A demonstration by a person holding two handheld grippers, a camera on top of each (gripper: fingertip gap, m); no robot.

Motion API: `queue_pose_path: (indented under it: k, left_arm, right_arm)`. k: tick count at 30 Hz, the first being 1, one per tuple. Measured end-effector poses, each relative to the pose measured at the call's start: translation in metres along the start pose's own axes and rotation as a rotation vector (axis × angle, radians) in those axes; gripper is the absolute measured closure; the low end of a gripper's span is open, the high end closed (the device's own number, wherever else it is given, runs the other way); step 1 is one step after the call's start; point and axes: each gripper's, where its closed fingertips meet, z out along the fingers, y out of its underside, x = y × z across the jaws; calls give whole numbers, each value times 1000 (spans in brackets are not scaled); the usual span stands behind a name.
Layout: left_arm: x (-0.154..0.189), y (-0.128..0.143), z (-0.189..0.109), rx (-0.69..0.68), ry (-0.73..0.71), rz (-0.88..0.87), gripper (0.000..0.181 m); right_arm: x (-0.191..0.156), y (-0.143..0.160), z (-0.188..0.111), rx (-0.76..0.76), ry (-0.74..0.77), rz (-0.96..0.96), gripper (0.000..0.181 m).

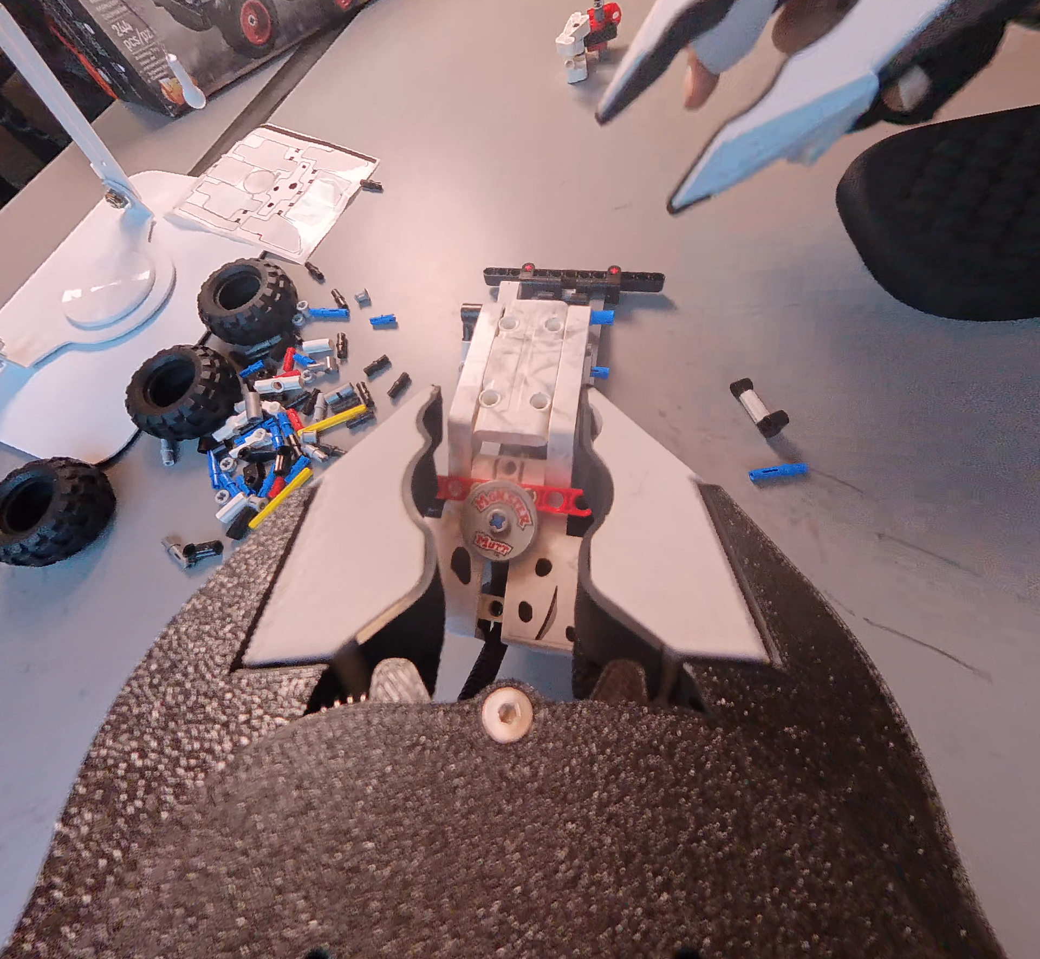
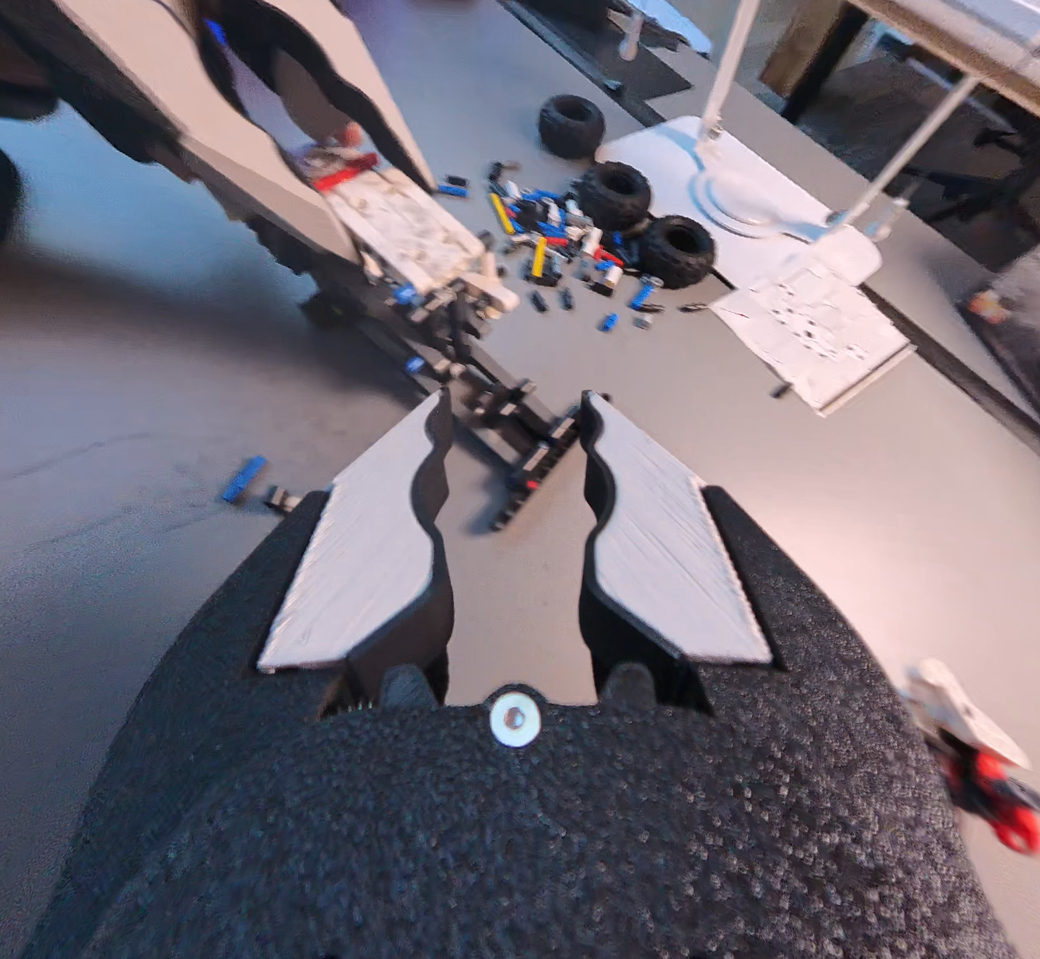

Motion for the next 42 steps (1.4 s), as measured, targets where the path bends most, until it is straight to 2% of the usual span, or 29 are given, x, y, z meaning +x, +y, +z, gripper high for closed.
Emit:
queue_pose_path:
  k: [4,8,15,20,25,28,32,36,40,42]
  left_arm:
    - [-3,-3,6,-18,-71,-36,135]
    - [-1,-4,7,-42,-96,-43,135]
    - [-4,-15,-9,-50,-10,-74,115]
    - [-15,-13,-13,-182,51,-79,109]
    - [-4,-15,1,-294,184,-68,106]
    - [4,-6,14,-360,232,-56,109]
    - [8,7,24,-398,211,-17,133]
    - [9,6,24,-400,184,-32,134]
    - [9,5,25,-393,162,-77,134]
    - [10,5,26,-392,160,-86,134]
  right_arm:
    - [-37,-11,20,52,-39,-2,137]
    - [-39,-14,31,71,28,-4,138]
    - [-33,-19,36,96,119,-41,143]
    - [-30,-15,38,112,142,-28,144]
    - [-26,-12,37,150,152,-17,145]
    - [-24,-13,36,178,159,-9,146]
    - [-21,-12,35,198,167,-17,147]
    - [-19,-12,35,208,162,-7,150]
    - [-18,-12,35,215,177,-21,158]
    - [-18,-13,33,222,186,-38,179]
